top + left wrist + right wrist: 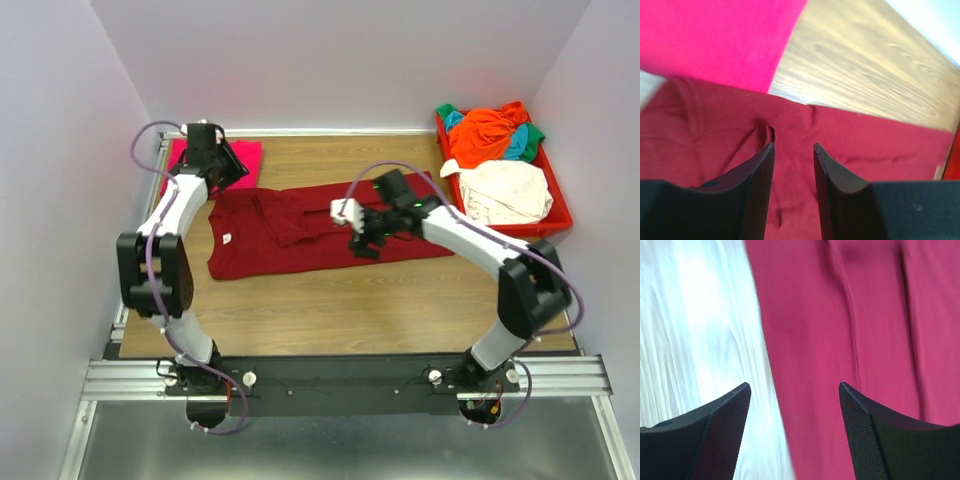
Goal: Fold and stack the t-shirts
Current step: Fold the tshirt
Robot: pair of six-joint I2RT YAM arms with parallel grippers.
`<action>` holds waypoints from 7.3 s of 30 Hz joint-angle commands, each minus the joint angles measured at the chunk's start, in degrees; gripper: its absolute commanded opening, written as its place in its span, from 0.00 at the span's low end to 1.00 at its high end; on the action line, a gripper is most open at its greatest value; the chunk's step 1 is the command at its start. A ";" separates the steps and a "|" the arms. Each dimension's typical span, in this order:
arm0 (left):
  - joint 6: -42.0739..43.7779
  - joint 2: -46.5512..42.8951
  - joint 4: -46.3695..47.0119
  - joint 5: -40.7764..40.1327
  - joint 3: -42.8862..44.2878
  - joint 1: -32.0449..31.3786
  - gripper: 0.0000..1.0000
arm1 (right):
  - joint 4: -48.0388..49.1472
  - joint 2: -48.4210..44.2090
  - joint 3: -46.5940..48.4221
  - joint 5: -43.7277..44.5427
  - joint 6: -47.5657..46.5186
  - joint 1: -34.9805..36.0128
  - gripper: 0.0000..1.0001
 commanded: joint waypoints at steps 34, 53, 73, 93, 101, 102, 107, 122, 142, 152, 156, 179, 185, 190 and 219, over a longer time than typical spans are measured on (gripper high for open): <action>30.50 -61.91 19.62 -13.22 -42.14 0.51 0.78 | 4.64 43.32 43.95 28.92 12.75 25.30 0.27; 30.50 -62.79 19.70 -13.22 -42.32 0.51 0.78 | 13.17 36.73 39.30 38.50 26.46 18.27 0.21; 30.41 -57.17 21.11 -4.79 -42.06 0.51 0.78 | 4.05 14.24 20.41 -3.64 14.45 4.12 1.00; -0.61 -59.80 22.17 11.83 -56.19 0.60 0.79 | -3.09 -3.44 -11.77 20.82 -7.90 1.30 0.84; -5.62 -59.37 21.11 9.19 -59.81 0.60 0.77 | 0.95 1.39 -13.09 25.84 -6.14 1.30 0.70; -5.80 -59.10 21.02 9.28 -60.07 0.60 0.77 | 1.47 1.74 -13.09 26.11 -5.62 1.21 0.69; -5.45 -58.92 21.02 10.42 -60.95 0.60 0.77 | 3.32 2.45 -13.18 26.20 -4.47 1.30 0.66; -8.18 -58.40 17.68 7.43 -60.95 0.60 0.76 | 5.70 4.65 -16.17 28.75 -3.50 1.30 0.15; 3.69 -66.57 8.45 -0.66 -44.69 0.60 0.75 | -4.30 -10.90 -25.49 16.02 -10.09 2.44 0.01; 3.78 -66.75 12.49 4.79 -45.66 0.60 0.75 | -13.72 -16.80 -22.59 5.99 -5.09 18.07 0.01; 4.83 -67.10 13.46 7.25 -44.78 0.60 0.75 | -16.01 -12.59 -19.60 -0.25 -4.47 19.75 0.01; 14.85 -74.83 15.14 15.43 -41.62 0.59 0.75 | -7.31 32.72 39.15 -10.81 32.69 0.95 0.71; 14.50 -76.24 14.78 15.61 -43.28 0.59 0.75 | -6.78 44.45 52.46 -4.13 42.37 0.42 0.71; 14.50 -76.50 14.60 16.04 -44.43 0.60 0.75 | -6.78 51.21 56.42 -2.54 43.61 0.42 0.70; 13.18 -75.89 15.92 16.40 -45.66 0.51 0.75 | -4.59 48.59 54.50 7.30 51.51 -15.48 0.01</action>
